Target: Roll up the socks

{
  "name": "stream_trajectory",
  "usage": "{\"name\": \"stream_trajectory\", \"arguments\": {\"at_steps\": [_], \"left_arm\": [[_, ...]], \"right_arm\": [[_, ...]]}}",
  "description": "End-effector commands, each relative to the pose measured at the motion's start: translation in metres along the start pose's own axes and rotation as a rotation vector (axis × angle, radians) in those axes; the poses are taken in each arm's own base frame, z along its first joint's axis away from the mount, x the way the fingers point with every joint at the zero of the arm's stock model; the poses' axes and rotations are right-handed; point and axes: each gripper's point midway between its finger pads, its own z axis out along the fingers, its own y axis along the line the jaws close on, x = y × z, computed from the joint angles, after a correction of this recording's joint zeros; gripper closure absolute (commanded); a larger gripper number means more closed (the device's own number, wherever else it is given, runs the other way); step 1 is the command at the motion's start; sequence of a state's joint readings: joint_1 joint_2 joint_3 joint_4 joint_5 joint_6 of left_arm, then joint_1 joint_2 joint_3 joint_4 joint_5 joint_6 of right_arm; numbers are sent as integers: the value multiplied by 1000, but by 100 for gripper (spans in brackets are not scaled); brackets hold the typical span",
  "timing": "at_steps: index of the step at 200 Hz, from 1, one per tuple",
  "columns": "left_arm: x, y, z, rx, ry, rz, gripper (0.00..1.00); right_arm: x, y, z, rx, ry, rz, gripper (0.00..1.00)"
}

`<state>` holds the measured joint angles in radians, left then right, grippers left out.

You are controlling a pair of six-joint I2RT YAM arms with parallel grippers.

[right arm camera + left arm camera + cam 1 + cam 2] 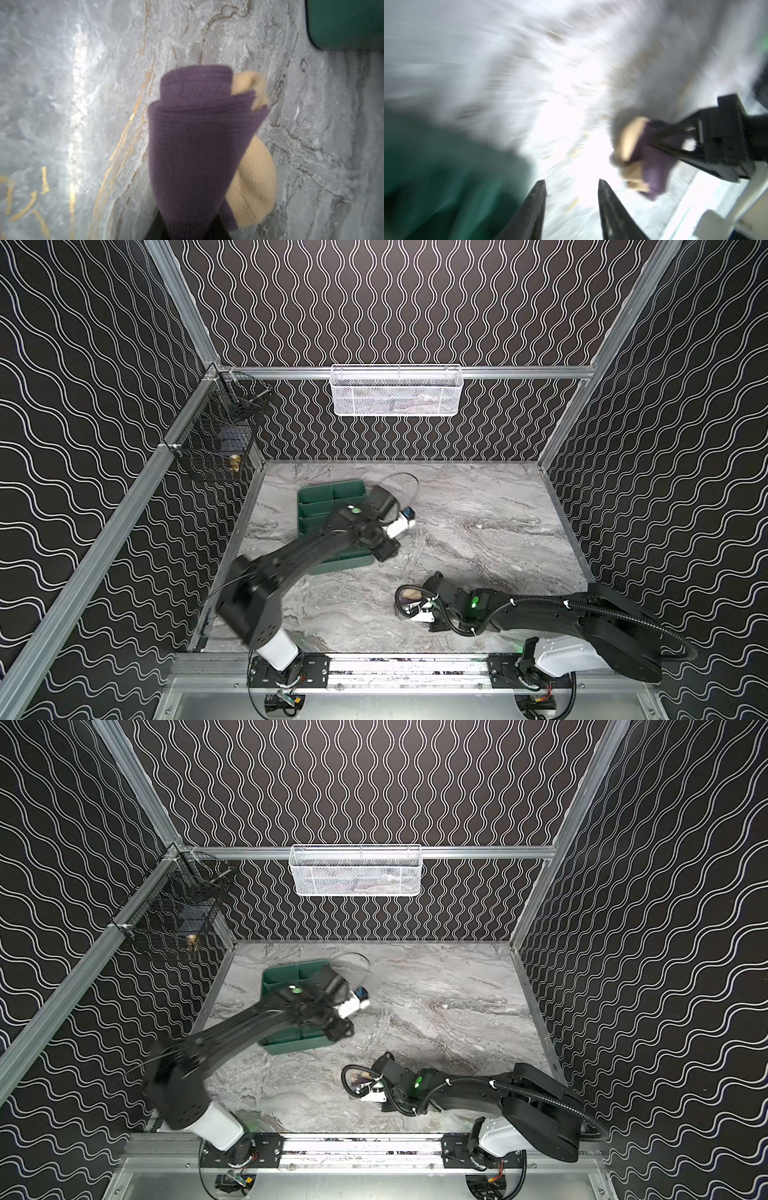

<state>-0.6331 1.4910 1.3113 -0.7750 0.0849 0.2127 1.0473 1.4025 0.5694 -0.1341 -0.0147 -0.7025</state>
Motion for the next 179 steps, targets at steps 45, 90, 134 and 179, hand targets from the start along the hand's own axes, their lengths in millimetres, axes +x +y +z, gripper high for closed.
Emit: {"name": "stream_trajectory", "arguments": {"at_steps": [45,90,134,179], "left_arm": [[-4,70,-149,-532,-295,45,47],[-6,19,-150,-300,-349,310,46],[4,-47,-113,-116,-305,571,42],[41,-108,-32,-146,-92,873,37]], "right_arm": [[27,38,-14,-553,50,376,100],[40,14,4,-586,101,467,100],[54,-7,20,-562,144,482,100],[75,-14,35,-523,216,470,100]]}}
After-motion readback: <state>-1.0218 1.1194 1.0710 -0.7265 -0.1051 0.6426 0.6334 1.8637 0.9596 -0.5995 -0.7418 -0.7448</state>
